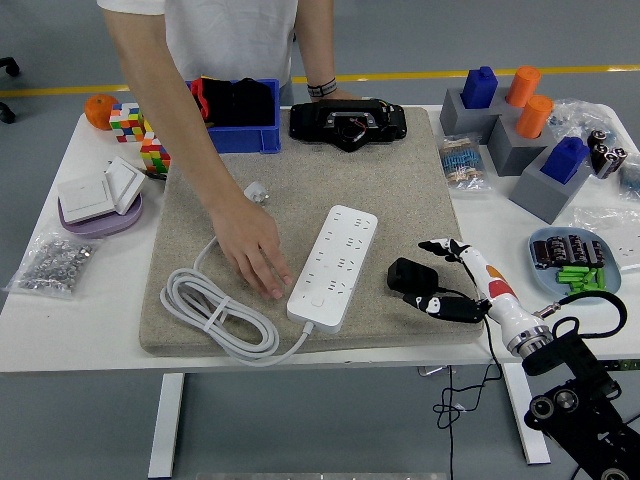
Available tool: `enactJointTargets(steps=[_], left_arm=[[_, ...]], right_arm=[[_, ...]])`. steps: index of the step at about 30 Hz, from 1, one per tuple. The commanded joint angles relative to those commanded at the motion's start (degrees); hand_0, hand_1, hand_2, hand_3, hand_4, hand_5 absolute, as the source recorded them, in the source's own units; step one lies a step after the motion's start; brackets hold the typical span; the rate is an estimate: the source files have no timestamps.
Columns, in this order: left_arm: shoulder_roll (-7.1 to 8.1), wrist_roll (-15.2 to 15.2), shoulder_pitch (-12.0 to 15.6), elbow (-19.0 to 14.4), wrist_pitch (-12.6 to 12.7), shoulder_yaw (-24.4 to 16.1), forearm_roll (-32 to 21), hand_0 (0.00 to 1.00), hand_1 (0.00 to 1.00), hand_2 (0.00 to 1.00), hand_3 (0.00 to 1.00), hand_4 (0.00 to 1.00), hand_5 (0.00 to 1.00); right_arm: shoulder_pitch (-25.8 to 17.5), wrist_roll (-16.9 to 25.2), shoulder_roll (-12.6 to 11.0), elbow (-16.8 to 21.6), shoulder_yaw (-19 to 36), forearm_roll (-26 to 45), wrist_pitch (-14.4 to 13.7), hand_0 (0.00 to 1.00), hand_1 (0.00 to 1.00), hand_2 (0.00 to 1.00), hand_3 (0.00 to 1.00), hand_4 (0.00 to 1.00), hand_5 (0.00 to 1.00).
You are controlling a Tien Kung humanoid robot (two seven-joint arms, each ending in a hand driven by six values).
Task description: Press the white button,pick up the black plug,place it near the board,insert it into the board
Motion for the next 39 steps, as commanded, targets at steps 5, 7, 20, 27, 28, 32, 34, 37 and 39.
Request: enactJointTargets(steps=[5, 7, 20, 27, 28, 32, 34, 37, 39], left_arm=[[0.02, -0.05, 0.58, 0.0, 0.09, -1.64, 1.22, 0.708, 0.663, 0.584, 0.68, 0.66, 0.275], [-0.29, -0.01, 0.56, 0.0, -0.05, -1.24, 1.1, 0.708, 0.663, 0.585, 0.68, 0.661, 0.276], [-0.1, -0.2, 0.19, 0.0, 0.02, -1.52, 0.82, 0.707, 0.663, 0.584, 0.679, 0.66, 0.274], [-0.4, -0.07, 0.39, 0.0, -0.02, -1.41, 0.77, 0.708, 0.663, 0.584, 0.68, 0.66, 0.274], [-0.45, -0.05, 0.4, 0.0, -0.02, -1.36, 0.74, 0.708, 0.663, 0.584, 0.68, 0.66, 0.274], [-0.46, -0.08, 0.38, 0.0, 0.01, -1.25, 0.56, 0.708, 0.663, 0.584, 0.68, 0.659, 0.274], [-0.43, -0.07, 0.31, 0.0, -0.01, -1.27, 0.7, 0.708, 0.663, 0.584, 0.68, 0.659, 0.274], [-0.34, -0.12, 0.14, 0.0, -0.01, -1.08, 0.5, 0.708, 0.663, 0.584, 0.679, 0.659, 0.274], [-0.32, -0.12, 0.1, 0.0, 0.01, -1.06, 0.44, 0.708, 0.663, 0.584, 0.679, 0.659, 0.274]], right_arm=[[-0.98, 1.44, 0.83, -0.92, 1.29, 0.06, -0.82, 0.807, 0.787, 0.731, 0.752, 0.998, 0.249], [-0.45, 1.93, 0.81, -1.75, 0.89, 0.26, -0.94, 0.78, 0.758, 0.708, 0.728, 0.998, 0.232], [3.75, 4.36, 3.61, -8.17, -1.26, 1.04, -2.19, 0.707, 0.7, 0.652, 0.657, 0.998, 0.17], [4.42, 4.63, 3.81, -9.36, -2.42, 0.74, -2.56, 0.673, 0.652, 0.61, 0.623, 0.965, 0.111], [4.49, 4.77, 3.83, -9.48, -2.41, 0.75, -2.73, 0.673, 0.652, 0.61, 0.623, 0.965, 0.111], [4.83, 5.11, 3.82, -9.98, -2.49, 0.82, -3.37, 0.618, 0.579, 0.537, 0.587, 0.888, 0.026], [4.98, 5.12, 3.83, -10.28, -2.54, 0.82, -3.57, 0.618, 0.579, 0.537, 0.587, 0.888, 0.026], [5.29, 5.31, 3.87, -10.96, -2.59, 1.09, -4.0, 0.575, 0.519, 0.501, 0.578, 0.821, 0.002], [5.47, 5.2, 3.91, -11.36, -2.74, 1.3, -3.96, 0.575, 0.519, 0.501, 0.578, 0.821, 0.002]])
